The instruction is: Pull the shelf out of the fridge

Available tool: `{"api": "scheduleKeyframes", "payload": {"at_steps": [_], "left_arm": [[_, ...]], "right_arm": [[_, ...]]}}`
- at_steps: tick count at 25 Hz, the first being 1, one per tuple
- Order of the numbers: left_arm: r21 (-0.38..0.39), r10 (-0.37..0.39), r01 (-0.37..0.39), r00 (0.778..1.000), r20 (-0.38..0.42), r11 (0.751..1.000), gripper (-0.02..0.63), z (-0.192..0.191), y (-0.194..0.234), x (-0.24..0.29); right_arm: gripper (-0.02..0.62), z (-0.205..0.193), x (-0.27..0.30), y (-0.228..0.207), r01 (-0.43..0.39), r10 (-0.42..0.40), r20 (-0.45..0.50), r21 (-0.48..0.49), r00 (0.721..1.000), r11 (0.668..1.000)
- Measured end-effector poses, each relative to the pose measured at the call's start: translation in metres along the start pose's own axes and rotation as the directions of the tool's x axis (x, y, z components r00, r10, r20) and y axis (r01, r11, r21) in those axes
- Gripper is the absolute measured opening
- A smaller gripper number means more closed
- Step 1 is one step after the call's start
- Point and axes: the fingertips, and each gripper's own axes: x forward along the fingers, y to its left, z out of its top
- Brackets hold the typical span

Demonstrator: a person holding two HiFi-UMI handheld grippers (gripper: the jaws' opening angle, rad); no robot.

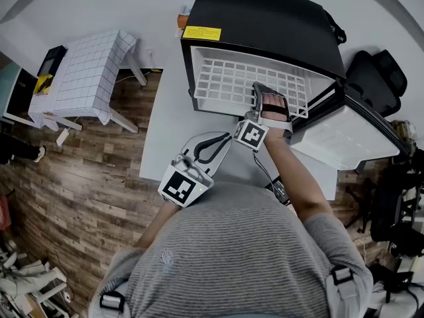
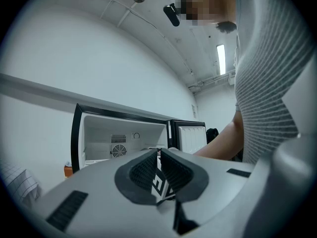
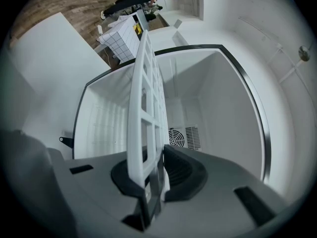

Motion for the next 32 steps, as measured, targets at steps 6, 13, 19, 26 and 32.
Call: {"api": "scheduleKeyframes", "payload": {"at_steps": [6,13,19,26,32], "left_arm": [[0.001,-0.01,0.01,1.0,0.0,1.0,0.012,0.001,-0.003,0.003],[0.0,-0.008,0.008,1.0,0.001,1.0,0.012,-0.001,-0.002,0.002],[-0.003,-0.004,0.004,1.0,0.001,1.0,0.012,-0.002,-0.001,0.001],[-0.012,-0.002,0.002,1.0,0.001,1.0,0.013,-0.002,0.001,0.002],[-0.01,-0.004,0.004,1.0,0.005,1.0,0.012,-0.003,0.001,0.004]], "right_arm": [[0.04,0.008,-0.005,-0.002,-0.034,0.032,0.031,0.064,0.999,0.997],[0.041,-0.001,-0.007,0.001,-0.013,0.013,-0.002,0.012,1.0,1.0],[0.041,-0.002,-0.006,0.002,-0.017,0.017,-0.011,0.003,1.0,1.0],[0.04,0.001,-0.007,0.001,-0.026,0.026,-0.006,0.025,1.0,0.999],[0.041,0.002,-0.007,0.001,-0.028,0.028,-0.001,0.031,1.0,0.999]]}}
